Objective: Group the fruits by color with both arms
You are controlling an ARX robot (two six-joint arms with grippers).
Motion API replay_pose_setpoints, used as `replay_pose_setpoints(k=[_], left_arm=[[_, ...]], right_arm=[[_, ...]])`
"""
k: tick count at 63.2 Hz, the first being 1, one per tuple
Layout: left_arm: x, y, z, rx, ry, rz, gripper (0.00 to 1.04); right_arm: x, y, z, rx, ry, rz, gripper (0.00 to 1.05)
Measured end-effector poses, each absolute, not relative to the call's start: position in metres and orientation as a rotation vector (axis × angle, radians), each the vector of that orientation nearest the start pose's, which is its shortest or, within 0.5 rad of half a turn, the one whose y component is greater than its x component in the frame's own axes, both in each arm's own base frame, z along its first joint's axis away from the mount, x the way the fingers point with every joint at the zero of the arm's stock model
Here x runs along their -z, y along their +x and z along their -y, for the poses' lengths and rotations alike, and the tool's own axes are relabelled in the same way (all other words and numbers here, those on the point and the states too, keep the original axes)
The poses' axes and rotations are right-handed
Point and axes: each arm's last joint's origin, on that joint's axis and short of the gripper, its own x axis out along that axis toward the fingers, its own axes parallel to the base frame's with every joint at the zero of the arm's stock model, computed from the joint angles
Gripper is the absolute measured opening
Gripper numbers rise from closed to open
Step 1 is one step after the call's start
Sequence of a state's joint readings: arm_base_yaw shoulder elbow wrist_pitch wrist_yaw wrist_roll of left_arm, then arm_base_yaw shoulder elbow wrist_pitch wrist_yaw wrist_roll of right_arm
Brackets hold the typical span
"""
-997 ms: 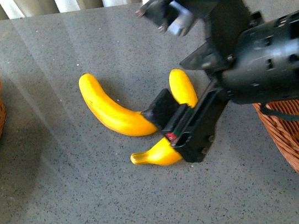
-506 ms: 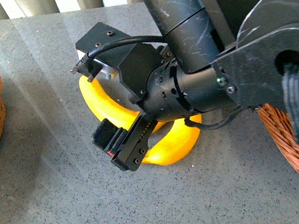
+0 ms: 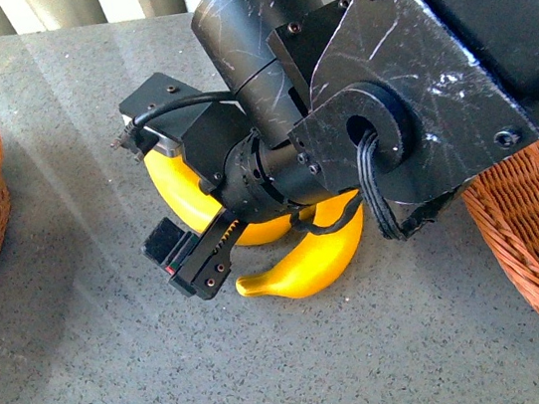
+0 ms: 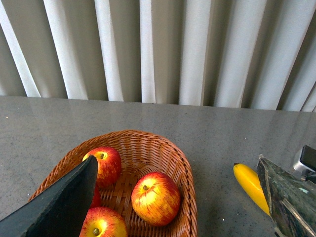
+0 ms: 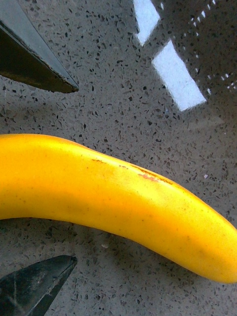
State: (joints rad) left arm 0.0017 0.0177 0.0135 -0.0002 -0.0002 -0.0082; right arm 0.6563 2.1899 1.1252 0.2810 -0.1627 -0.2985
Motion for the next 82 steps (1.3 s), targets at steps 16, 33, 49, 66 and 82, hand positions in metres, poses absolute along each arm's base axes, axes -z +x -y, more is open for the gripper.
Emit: replay_pose_setpoints(k=[16, 33, 49, 66, 82], left_arm=[[-0.167, 0.098, 0.000, -0.002, -0.008, -0.004, 0.96], [-0.167, 0.098, 0.000, -0.002, -0.008, -0.004, 0.96], [-0.167, 0.098, 0.000, -0.002, -0.008, -0.004, 0.96], [-0.167, 0.098, 0.000, -0.002, -0.008, -0.004, 0.96], [-0.167, 0.098, 0.000, -0.002, -0.008, -0.004, 0.96]], right_arm=[[-0.061, 0.324, -0.255, -0.868, -0.437, -0.699, 0.62], [-0.066, 0.324, -0.253, -0.837, -0.380, -0.699, 0.34], [-0.115, 0.318, -0.240, -0.801, -0.175, -0.592, 0.33], [-0.177, 0.305, -0.194, -0.676, 0.042, -0.444, 0.33], [-0.183, 0.290, -0.099, -0.359, 0.185, -0.456, 0.33]])
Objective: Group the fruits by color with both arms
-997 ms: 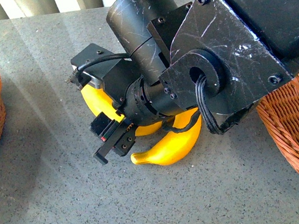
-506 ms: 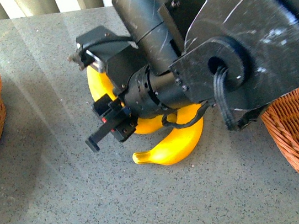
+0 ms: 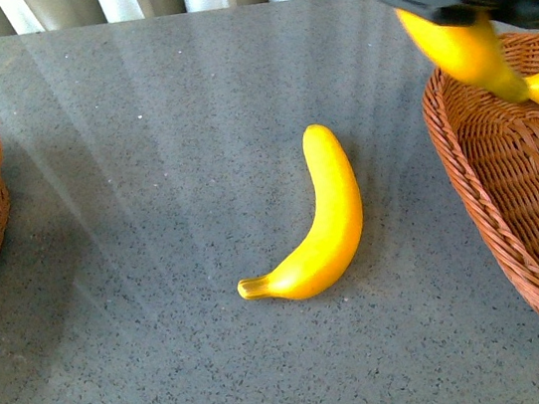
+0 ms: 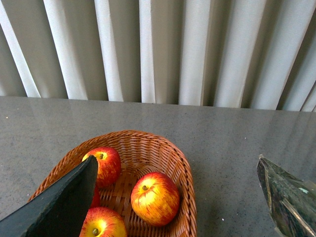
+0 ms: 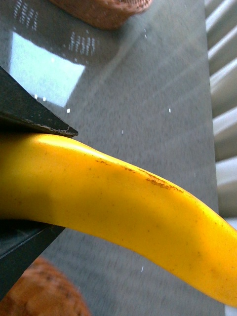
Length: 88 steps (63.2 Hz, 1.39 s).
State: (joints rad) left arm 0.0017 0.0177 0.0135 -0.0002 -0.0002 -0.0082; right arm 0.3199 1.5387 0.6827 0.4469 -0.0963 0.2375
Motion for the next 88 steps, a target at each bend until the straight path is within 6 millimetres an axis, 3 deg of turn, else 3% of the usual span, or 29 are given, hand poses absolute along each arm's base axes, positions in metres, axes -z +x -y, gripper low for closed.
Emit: replay_pose_setpoints(k=[6, 13, 32, 41, 56, 67, 79, 88], left_arm=[[-0.167, 0.098, 0.000, -0.002, -0.008, -0.004, 0.96], [-0.167, 0.098, 0.000, -0.002, -0.008, -0.004, 0.96], [-0.167, 0.098, 0.000, -0.002, -0.008, -0.004, 0.96], [-0.167, 0.098, 0.000, -0.002, -0.008, -0.004, 0.96], [-0.167, 0.098, 0.000, -0.002, -0.008, -0.004, 0.96], [-0.167, 0.098, 0.000, -0.002, -0.008, -0.004, 0.96], [-0.167, 0.098, 0.000, -0.002, -0.008, -0.004, 0.96], [-0.167, 0.098, 0.000, -0.002, -0.008, -0.004, 0.96]], right_arm=[[-0.167, 0.277, -0.058, -0.236, 0.186, -0.510, 0.33], [-0.145, 0.266, -0.038, -0.175, 0.181, -0.596, 0.33], [-0.116, 0.255, -0.025, -0.071, 0.138, -0.713, 0.34], [-0.119, 0.253, -0.028, -0.076, 0.131, -0.704, 0.56], [-0.146, 0.240, -0.059, -0.179, 0.132, -0.673, 0.96], [-0.160, 0.232, -0.104, -0.273, 0.162, -0.704, 0.96], [-0.139, 0.237, -0.157, -0.263, 0.147, -0.843, 0.96], [-0.130, 0.241, -0.178, -0.240, 0.151, -0.906, 0.96]])
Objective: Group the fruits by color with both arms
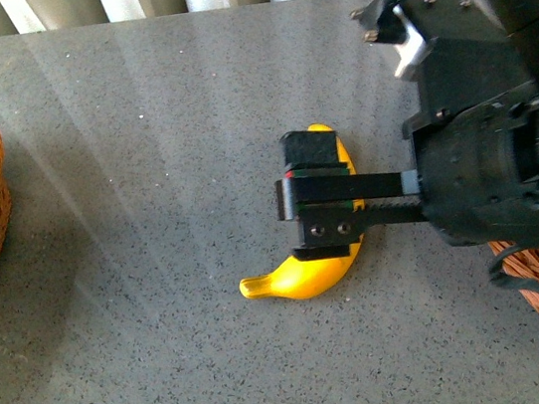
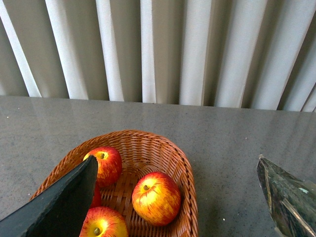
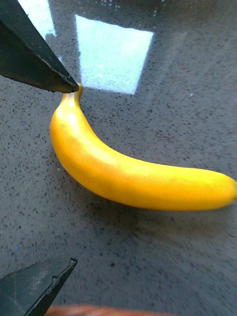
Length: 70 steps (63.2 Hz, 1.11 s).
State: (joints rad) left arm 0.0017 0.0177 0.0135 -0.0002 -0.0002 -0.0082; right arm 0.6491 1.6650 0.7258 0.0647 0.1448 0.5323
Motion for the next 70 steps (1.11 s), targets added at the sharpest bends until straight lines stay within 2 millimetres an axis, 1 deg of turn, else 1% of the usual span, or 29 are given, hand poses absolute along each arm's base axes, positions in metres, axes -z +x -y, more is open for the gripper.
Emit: replay_pose_setpoints(k=[8, 25, 34, 44, 51, 70], left_arm=[[-0.167, 0.098, 0.000, -0.002, -0.008, -0.004, 0.96], [-0.167, 0.098, 0.000, -0.002, -0.008, -0.004, 0.96], [-0.167, 0.098, 0.000, -0.002, -0.008, -0.004, 0.96], [-0.167, 0.098, 0.000, -0.002, -0.008, -0.004, 0.96], [-0.167, 0.098, 0.000, -0.002, -0.008, -0.004, 0.96], [-0.167, 0.098, 0.000, -0.002, -0.008, -0.004, 0.96]], right_arm=[[-0.128, 0.244, -0.189, -0.209, 0.169, -0.940, 0.96], [-0.117, 0.247, -0.195, -0.135, 0.192, -1.016, 0.96], [-0.114, 0.254, -0.201, -0.124, 0.202, -1.028, 0.96], [-0.111, 0.265, -0.210, -0.109, 0.212, -1.041, 0.96], [-0.107, 0.270, -0.211, -0.094, 0.216, -1.055, 0.96], [-0.091, 0.278, -0.207, -0.042, 0.227, -1.094, 0.96]])
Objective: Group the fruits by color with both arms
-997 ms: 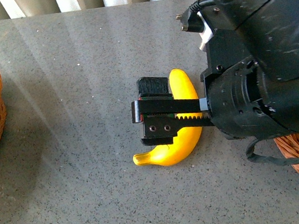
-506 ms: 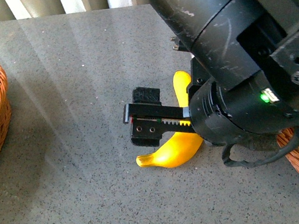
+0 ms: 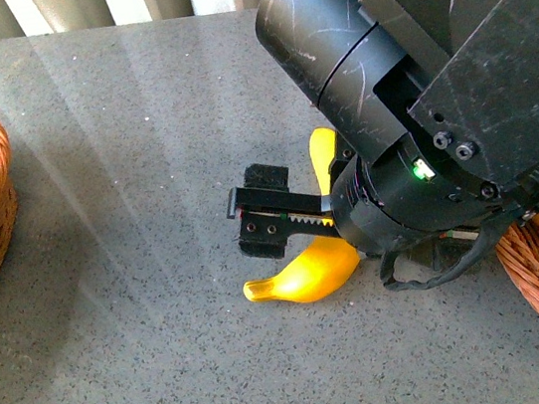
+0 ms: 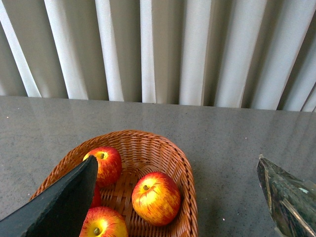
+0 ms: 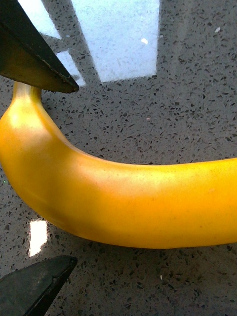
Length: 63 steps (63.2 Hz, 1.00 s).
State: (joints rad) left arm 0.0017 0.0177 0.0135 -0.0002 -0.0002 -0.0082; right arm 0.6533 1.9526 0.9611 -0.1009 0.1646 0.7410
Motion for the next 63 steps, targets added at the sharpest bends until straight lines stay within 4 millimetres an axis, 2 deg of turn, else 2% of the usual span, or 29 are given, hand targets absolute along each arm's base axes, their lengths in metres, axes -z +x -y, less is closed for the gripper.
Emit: replay_pose_setpoints(k=[24, 31, 46, 49, 57, 63], left_arm=[[-0.167, 0.098, 0.000, -0.002, -0.008, -0.004, 0.96], [-0.167, 0.098, 0.000, -0.002, -0.008, -0.004, 0.96], [-0.167, 0.098, 0.000, -0.002, -0.008, -0.004, 0.96], [-0.167, 0.098, 0.000, -0.002, -0.008, -0.004, 0.96], [-0.167, 0.098, 0.000, -0.002, -0.008, -0.004, 0.96], [-0.167, 0.098, 0.000, -0.002, -0.008, -0.004, 0.96]], right_arm=[[-0.085, 0.279, -0.207, -0.038, 0.237, -1.110, 0.95], [-0.084, 0.279, -0.207, -0.034, 0.242, -1.113, 0.76], [-0.085, 0.280, -0.207, -0.056, 0.283, -1.111, 0.43], [-0.087, 0.279, -0.206, -0.067, 0.293, -1.109, 0.39], [-0.093, 0.277, -0.205, -0.096, 0.319, -1.095, 0.38], [-0.106, 0.276, -0.205, -0.129, 0.347, -1.057, 0.38]])
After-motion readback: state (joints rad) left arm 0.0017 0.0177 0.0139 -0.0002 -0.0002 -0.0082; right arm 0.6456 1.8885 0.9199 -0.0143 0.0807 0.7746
